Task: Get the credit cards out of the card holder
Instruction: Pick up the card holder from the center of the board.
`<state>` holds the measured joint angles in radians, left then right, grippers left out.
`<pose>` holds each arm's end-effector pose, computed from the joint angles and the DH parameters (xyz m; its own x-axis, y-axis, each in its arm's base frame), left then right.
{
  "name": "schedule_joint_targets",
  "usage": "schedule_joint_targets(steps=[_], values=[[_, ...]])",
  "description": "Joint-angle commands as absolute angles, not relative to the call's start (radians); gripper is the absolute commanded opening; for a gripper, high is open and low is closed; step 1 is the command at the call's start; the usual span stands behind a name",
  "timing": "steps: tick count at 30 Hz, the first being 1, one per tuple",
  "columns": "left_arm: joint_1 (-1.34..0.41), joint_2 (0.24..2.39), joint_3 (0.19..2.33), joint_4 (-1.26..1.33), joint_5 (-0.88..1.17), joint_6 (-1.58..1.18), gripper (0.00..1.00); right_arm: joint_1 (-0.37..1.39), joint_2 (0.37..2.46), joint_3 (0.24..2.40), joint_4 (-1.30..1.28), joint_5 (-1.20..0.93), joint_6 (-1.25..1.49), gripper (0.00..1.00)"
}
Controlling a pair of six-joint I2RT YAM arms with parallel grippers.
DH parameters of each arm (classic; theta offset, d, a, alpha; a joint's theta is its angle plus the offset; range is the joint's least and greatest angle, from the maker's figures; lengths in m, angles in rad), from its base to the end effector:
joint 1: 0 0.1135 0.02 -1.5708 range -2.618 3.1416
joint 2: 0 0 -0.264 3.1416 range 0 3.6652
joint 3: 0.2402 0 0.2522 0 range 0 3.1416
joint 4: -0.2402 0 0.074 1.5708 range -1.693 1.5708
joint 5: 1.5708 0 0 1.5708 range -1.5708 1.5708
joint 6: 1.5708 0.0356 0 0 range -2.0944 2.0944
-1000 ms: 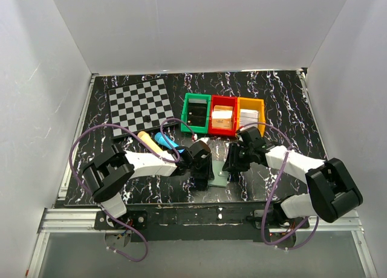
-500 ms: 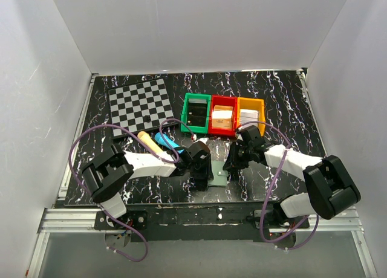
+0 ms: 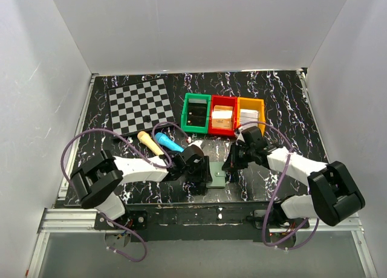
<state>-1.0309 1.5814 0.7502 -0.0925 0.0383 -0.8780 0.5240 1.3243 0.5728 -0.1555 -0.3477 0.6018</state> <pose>0.1522 -0.2566 0.1495 -0.9306 0.0571 -0.3615 0.2395 0.8420 -0.4834 0.2032 0.1315 0.1615 -0.9314 0.0765 -0.3559 -0.1515 0.8075 0.5700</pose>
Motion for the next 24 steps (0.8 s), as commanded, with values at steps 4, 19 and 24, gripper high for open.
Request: schedule_joint_targets(steps=[4, 19, 24], values=[[-1.035, 1.421, 0.67, -0.101, -0.046, -0.893, 0.56, 0.528, 1.236, 0.569, -0.192, -0.388, 0.575, 0.01], [-1.035, 1.197, 0.519, 0.098, -0.074, -0.911, 0.71, 0.528, 1.117, 0.591, -0.322, -0.408, 0.529, 0.01], [-1.035, 1.123, 0.437, 0.207, -0.112, -0.91, 0.87, 0.528, 1.066, 0.624, -0.394, -0.385, 0.517, 0.01]])
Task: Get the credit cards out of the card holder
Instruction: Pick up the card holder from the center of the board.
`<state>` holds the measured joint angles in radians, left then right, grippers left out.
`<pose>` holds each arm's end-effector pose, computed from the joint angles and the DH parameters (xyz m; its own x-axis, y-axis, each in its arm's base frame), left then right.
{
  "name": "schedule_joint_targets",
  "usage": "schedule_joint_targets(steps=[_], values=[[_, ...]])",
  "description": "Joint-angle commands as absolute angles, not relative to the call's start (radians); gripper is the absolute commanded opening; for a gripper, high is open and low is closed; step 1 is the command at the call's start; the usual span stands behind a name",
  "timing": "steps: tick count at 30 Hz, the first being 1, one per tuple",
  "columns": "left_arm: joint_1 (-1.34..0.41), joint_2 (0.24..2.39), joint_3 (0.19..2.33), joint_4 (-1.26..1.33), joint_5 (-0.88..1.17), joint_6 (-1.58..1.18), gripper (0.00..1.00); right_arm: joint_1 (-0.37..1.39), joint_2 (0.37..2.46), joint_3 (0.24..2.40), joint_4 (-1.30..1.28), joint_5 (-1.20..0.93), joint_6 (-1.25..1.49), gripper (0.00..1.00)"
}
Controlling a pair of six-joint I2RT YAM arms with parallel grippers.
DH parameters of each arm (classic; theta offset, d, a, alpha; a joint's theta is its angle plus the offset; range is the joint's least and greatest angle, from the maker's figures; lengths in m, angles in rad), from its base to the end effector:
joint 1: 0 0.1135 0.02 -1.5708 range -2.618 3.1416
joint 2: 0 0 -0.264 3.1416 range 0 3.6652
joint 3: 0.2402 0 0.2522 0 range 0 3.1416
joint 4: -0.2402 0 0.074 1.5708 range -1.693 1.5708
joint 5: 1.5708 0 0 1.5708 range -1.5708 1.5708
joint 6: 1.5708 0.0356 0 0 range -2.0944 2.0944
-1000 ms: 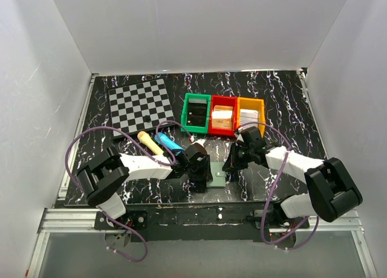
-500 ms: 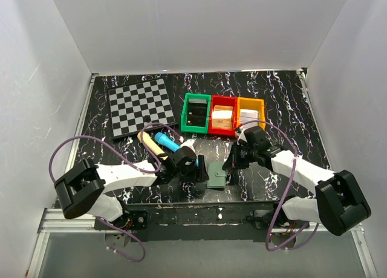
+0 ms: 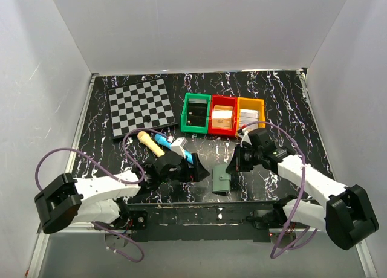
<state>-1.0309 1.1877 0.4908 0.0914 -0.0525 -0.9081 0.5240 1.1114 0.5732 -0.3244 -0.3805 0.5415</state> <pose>0.1238 -0.2030 0.1848 -0.8378 -0.1335 -0.5294 0.2827 0.7235 -0.6298 0.1784 0.1184 0.1948 -0.9108 0.0264 -0.4120 -0.2384 0.7812 0.5770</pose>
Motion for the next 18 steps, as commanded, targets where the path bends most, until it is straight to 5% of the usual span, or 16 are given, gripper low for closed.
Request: schedule_joint_targets(steps=[1, 18], values=[[-1.035, 1.105, 0.416, 0.228, -0.123, -0.911, 0.98, 0.528, 1.055, 0.635, -0.409, -0.377, 0.517, 0.01], [-1.035, 0.845, 0.261, 0.554, -0.066, -0.802, 0.98, 0.541, 0.956, 0.844, -0.459, -0.658, 0.564, 0.01]])
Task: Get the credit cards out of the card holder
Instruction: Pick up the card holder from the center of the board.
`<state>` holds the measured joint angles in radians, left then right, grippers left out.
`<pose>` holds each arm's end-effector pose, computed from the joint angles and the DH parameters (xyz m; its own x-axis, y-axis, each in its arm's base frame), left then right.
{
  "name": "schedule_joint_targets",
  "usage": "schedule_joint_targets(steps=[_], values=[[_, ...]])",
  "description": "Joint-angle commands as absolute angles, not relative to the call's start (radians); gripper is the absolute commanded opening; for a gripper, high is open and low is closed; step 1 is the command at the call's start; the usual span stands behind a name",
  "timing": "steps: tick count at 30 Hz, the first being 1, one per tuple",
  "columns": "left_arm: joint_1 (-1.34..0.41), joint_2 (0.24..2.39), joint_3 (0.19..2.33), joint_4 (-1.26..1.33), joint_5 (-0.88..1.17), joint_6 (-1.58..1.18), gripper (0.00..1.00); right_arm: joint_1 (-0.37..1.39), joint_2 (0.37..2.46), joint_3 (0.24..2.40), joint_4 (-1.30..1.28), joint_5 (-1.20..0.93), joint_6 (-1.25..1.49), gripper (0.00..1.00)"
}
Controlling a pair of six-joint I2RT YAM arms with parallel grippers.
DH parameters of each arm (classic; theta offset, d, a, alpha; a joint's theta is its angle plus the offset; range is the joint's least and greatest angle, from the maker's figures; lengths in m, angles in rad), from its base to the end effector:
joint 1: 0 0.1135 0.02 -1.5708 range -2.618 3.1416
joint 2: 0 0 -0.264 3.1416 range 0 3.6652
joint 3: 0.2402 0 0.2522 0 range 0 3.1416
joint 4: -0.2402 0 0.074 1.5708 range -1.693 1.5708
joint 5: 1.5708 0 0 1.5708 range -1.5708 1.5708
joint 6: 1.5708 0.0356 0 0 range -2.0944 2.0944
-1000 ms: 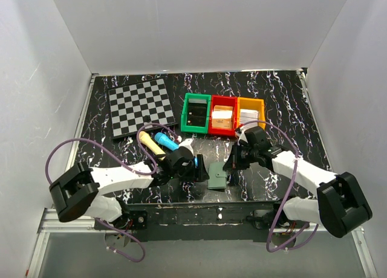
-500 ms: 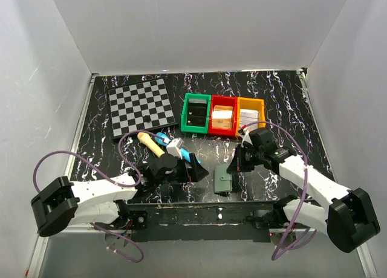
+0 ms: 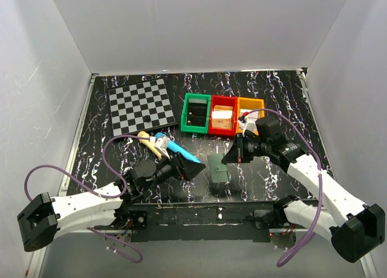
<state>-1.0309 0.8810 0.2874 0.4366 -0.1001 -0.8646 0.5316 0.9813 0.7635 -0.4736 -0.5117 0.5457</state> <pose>0.1042 -0.1669 0.2128 -0.6629 -0.3665 -0.6529 0.4598 0.4889 -0.7413 0.1690 0.1196 0.2716 -0.8680 0.0146 -0.4964 -0.3704 0.6467 0.6667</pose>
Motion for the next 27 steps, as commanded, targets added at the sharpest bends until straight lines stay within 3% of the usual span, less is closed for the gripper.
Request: schedule_joint_targets(steps=[1, 7, 21, 27], values=[[-1.035, 0.836, 0.256, 0.575, -0.052, -0.792, 0.98, 0.543, 0.956, 0.851, -0.456, -0.685, 0.568, 0.01], [-1.035, 0.815, 0.244, 0.643, -0.014, -0.769, 0.98, 0.548, 0.946, 0.874, -0.367, -0.839, 0.638, 0.01], [-1.034, 0.891, 0.253, 0.79, 0.144, -0.778, 0.98, 0.571, 0.953, 0.861, -0.238, -0.923, 0.703, 0.01], [-1.032, 0.891, 0.23, 0.844, 0.158, -0.788, 0.89, 0.572, 0.95, 0.853, -0.224, -0.931, 0.707, 0.01]])
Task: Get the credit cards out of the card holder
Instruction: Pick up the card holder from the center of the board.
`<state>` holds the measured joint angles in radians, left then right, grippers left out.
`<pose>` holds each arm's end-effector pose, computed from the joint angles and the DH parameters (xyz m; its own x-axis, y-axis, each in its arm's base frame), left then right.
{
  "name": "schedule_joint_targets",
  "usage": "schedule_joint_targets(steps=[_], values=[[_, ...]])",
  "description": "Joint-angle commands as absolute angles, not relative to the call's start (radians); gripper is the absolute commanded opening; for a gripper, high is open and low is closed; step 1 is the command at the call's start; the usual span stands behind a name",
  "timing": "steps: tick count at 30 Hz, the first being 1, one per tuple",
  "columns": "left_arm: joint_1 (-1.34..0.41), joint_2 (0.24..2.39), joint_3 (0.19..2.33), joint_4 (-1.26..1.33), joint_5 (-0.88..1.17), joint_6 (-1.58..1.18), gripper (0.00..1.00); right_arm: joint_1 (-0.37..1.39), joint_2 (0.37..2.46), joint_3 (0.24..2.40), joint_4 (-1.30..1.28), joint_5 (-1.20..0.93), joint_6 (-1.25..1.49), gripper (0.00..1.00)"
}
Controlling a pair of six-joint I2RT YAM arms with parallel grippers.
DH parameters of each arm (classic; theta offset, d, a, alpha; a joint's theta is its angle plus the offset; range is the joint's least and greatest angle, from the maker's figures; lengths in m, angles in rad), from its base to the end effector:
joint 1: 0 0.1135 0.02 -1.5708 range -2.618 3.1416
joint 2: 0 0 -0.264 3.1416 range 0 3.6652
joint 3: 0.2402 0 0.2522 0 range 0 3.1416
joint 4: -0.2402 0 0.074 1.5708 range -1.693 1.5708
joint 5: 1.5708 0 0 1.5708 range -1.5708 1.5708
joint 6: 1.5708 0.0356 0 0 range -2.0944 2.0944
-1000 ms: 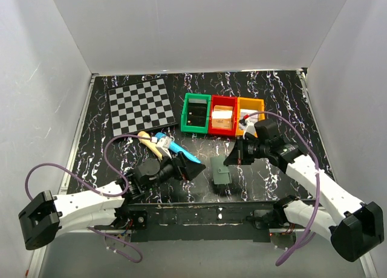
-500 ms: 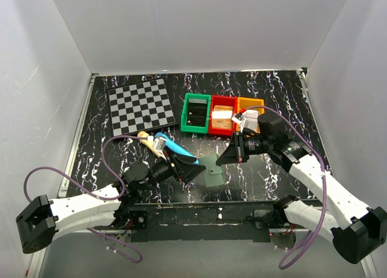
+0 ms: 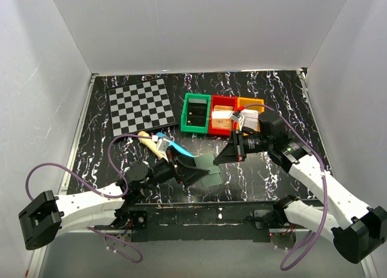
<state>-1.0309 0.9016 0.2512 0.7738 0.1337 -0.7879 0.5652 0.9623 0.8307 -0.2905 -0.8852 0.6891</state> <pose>0.0967 -0.1705 0.2334 -0.6062 -0.3552 -0.7116 0.6924 0.2045 -0.6919 0.1608 0.1346 0.3179 -0.8618 -0.0698 -0.5024 -0.5020 0.2603 0.8248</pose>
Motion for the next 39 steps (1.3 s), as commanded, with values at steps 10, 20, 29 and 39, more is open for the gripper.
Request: schedule_joint_targets(steps=[10, 20, 29, 39], values=[[-1.034, 0.853, 0.227, 0.841, 0.156, -0.799, 0.64, 0.572, 0.956, 0.828, -0.227, -0.92, 0.695, 0.01], [-1.034, 0.867, 0.247, 0.845, 0.198, -0.805, 0.41, 0.574, 0.96, 0.819, -0.227, -0.91, 0.696, 0.01], [-1.034, 0.851, 0.262, 0.796, 0.202, -0.801, 0.31, 0.574, 0.957, 0.83, -0.275, -0.885, 0.678, 0.01], [-1.034, 0.787, 0.279, 0.718, 0.173, -0.792, 0.26, 0.574, 0.936, 0.925, -0.478, -0.795, 0.539, 0.52]])
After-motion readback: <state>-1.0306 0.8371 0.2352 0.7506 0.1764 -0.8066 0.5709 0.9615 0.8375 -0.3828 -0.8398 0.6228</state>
